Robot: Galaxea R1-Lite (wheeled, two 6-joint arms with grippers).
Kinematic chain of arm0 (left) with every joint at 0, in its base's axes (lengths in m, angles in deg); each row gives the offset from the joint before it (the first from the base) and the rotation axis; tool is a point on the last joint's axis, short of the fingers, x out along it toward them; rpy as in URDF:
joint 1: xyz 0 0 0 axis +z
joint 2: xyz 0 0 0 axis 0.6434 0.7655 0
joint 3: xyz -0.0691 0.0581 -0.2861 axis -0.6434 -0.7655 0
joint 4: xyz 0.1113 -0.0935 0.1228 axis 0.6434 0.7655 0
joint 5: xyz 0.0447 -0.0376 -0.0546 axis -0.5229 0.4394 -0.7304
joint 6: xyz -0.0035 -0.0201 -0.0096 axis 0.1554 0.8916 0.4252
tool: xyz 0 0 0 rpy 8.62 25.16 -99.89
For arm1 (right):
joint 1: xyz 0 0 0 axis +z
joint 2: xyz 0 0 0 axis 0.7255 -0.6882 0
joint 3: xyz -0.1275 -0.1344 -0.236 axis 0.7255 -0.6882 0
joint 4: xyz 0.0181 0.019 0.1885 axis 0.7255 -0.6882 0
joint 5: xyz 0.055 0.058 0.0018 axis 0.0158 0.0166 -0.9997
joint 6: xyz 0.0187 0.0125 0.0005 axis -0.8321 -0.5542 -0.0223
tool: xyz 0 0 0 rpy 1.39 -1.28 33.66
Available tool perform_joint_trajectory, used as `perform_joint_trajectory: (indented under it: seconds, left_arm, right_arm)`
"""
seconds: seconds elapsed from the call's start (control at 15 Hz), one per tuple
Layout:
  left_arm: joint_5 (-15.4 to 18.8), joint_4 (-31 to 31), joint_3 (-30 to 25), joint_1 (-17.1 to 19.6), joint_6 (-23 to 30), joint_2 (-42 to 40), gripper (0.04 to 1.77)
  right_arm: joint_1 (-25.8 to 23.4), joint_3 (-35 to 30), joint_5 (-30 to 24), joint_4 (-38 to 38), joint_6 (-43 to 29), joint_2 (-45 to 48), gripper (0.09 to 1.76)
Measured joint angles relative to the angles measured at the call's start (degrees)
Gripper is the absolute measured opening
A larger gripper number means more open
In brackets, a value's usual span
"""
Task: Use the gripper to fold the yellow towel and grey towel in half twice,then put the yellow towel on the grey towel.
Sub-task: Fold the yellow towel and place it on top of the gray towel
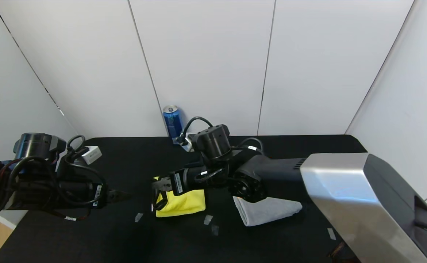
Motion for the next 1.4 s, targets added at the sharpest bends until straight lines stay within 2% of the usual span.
perform_joint_trajectory:
  seconds: [0.07,0.27,0.33,0.6,0.73,1.4]
  left_arm:
    - [0.77,-0.02,0.00,-0.60,0.50,-0.29,1.72]
    - [8.33,0.32,0.96,-1.60,4.72,-1.04,1.72]
    - [9.01,0.44,1.23,-1.84,5.06,-1.21,1.72]
    - [11.12,0.01,2.78,-5.34,9.87,-1.16,1.72]
    - [11.36,-0.02,3.66,-6.62,10.62,0.11,1.72]
    - [11.14,-0.27,5.86,-7.40,11.57,11.01,1.72]
  right_arm:
    - [-0.76,-0.34,0.05,-0.74,0.00,0.79,1.51]
    - [-3.21,-1.40,0.30,-4.94,-0.02,2.65,1.57]
    - [-4.08,-1.52,0.60,-6.10,-0.02,3.06,1.59]
    - [-5.63,-1.66,2.40,-9.68,-0.10,3.58,1.64]
    - [-5.83,-1.71,2.44,-9.76,-0.18,3.22,1.65]
    - [-5.71,-1.11,2.29,-8.07,-2.65,-1.33,1.69]
